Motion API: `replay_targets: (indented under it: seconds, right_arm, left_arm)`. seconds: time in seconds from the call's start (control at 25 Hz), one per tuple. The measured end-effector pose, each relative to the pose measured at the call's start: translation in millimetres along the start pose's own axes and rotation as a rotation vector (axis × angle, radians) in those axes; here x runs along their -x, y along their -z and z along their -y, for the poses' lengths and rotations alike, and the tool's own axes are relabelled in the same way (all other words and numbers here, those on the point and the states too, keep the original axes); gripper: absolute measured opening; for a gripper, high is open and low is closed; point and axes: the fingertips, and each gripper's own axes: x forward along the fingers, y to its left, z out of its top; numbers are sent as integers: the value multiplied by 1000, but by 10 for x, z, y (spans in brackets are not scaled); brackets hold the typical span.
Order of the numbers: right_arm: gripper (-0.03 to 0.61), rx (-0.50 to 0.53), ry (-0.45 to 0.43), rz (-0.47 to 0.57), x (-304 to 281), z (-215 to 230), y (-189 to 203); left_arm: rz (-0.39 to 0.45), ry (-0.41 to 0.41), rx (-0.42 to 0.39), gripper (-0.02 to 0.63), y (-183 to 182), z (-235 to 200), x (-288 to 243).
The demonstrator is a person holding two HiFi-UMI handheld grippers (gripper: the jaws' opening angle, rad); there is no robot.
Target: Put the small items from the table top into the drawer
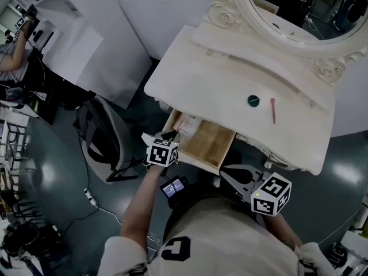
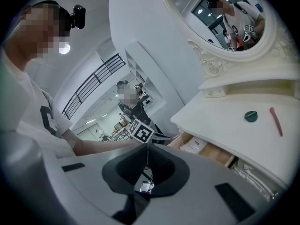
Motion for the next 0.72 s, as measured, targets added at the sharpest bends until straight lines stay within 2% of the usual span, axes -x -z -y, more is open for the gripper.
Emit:
replay_targets:
  seconds: [0.52, 0.72]
  right_arm:
    - [29, -38, 48, 39, 98, 102, 17]
    - [29, -46, 58, 44, 101, 133, 3]
  left_arm:
    - [-109, -12, 66, 87, 27, -163, -399]
    - [-140, 3, 129, 86, 42, -226, -588]
